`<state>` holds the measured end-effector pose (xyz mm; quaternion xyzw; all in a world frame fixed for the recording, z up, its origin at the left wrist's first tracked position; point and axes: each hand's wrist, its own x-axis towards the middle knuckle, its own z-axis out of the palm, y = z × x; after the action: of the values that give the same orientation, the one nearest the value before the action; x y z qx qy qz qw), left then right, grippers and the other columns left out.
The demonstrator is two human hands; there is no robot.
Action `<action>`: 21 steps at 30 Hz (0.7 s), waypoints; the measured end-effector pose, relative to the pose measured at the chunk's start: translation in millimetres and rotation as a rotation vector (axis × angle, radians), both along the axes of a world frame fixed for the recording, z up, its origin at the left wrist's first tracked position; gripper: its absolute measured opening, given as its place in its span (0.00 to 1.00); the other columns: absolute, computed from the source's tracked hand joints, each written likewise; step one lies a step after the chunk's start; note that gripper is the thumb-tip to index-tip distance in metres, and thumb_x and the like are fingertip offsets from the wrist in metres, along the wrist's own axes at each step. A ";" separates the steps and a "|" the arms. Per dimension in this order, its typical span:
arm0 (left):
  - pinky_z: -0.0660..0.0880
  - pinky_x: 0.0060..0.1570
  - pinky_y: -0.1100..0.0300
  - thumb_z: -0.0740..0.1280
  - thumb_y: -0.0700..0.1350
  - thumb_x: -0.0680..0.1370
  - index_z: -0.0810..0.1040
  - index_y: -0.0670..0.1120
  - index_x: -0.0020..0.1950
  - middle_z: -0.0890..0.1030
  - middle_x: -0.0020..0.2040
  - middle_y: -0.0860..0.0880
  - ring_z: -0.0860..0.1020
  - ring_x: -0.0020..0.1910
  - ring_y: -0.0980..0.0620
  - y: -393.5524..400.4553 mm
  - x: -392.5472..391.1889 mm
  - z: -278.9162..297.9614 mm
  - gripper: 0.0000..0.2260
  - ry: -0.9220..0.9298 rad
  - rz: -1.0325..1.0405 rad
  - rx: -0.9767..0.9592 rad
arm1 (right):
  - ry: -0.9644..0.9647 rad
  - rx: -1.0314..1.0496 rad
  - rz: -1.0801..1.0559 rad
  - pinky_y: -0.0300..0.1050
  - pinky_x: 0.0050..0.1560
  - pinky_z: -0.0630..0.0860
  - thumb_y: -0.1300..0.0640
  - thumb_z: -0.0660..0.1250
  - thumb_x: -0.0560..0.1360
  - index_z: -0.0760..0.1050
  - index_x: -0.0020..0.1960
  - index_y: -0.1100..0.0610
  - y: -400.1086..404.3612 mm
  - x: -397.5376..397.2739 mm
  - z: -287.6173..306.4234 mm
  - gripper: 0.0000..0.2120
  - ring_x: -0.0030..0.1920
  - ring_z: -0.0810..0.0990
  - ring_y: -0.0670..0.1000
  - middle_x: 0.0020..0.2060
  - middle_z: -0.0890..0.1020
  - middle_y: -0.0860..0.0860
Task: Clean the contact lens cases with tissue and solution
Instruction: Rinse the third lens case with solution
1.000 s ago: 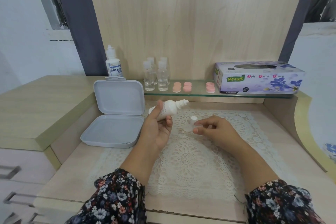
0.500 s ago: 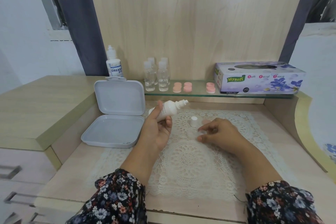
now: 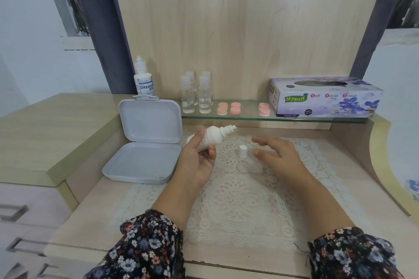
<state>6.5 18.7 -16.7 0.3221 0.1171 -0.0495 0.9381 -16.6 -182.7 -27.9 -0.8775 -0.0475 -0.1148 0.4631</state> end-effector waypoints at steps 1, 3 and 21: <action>0.73 0.24 0.69 0.72 0.46 0.74 0.77 0.41 0.58 0.80 0.45 0.42 0.72 0.28 0.55 0.0 0.4 -0.3 0.16 0.001 0.001 0.001 | -0.013 -0.103 0.011 0.53 0.69 0.59 0.45 0.65 0.76 0.74 0.61 0.35 5.0 -0.1 0.3 0.14 0.68 0.62 0.46 0.64 0.73 0.42; 0.73 0.24 0.69 0.73 0.47 0.73 0.77 0.40 0.57 0.79 0.45 0.42 0.72 0.27 0.55 0.1 1.3 -1.0 0.16 0.000 0.003 0.005 | 0.000 -0.340 0.043 0.54 0.72 0.50 0.43 0.60 0.78 0.69 0.66 0.34 15.8 0.2 0.1 0.17 0.72 0.55 0.46 0.70 0.68 0.43; 0.74 0.24 0.68 0.73 0.45 0.73 0.77 0.40 0.53 0.79 0.44 0.42 0.73 0.25 0.55 -2.1 -0.7 0.9 0.13 0.021 -0.016 0.057 | -0.251 0.349 -0.145 0.42 0.48 0.74 0.60 0.69 0.75 0.79 0.48 0.45 25.5 7.5 4.4 0.09 0.46 0.78 0.45 0.45 0.81 0.44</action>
<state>5.9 16.6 -15.7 0.3490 0.1256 -0.0569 0.9269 -9.1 -157.2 -23.5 -0.7639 -0.0210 -0.2627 0.5890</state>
